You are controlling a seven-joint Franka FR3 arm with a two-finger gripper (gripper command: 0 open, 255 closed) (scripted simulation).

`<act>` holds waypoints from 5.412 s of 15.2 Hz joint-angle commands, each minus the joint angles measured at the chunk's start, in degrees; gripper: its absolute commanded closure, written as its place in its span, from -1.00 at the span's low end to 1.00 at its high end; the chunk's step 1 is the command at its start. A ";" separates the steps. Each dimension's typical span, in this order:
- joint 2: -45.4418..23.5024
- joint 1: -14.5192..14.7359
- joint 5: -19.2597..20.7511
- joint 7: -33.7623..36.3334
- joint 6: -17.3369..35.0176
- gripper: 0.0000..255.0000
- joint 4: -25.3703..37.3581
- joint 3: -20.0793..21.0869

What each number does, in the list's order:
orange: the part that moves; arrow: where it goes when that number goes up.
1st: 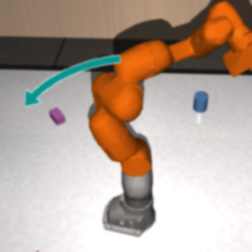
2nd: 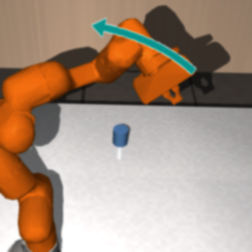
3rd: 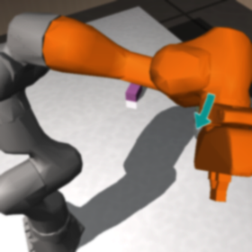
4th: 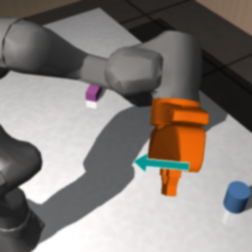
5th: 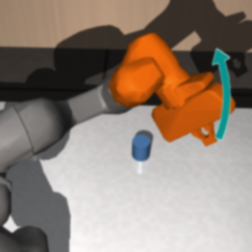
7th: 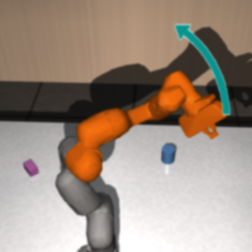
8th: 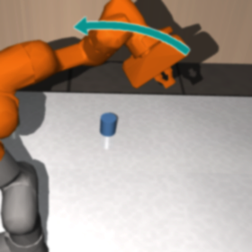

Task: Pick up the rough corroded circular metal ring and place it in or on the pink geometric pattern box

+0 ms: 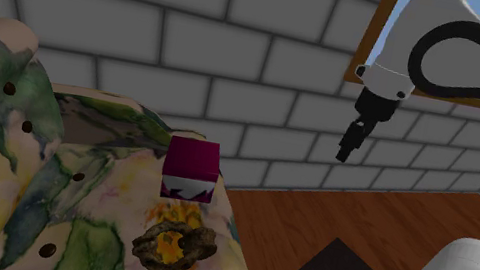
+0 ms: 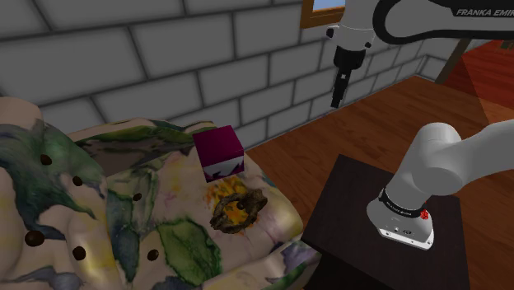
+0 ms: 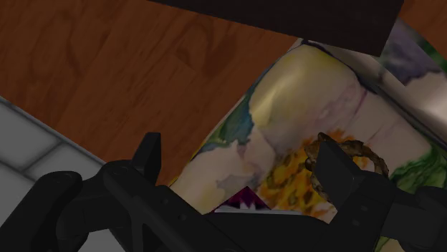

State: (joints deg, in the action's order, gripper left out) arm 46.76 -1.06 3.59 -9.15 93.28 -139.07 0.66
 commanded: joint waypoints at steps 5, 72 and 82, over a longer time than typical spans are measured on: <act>-4.16 1.10 -1.67 3.51 6.70 -1.00 -2.93 2.98; -75.06 10.61 16.43 40.48 44.93 1.00 22.81 15.68; -69.19 9.31 13.26 38.00 39.42 1.00 22.81 17.56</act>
State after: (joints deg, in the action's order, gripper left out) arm -23.24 8.37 17.21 29.06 133.20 -116.03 18.01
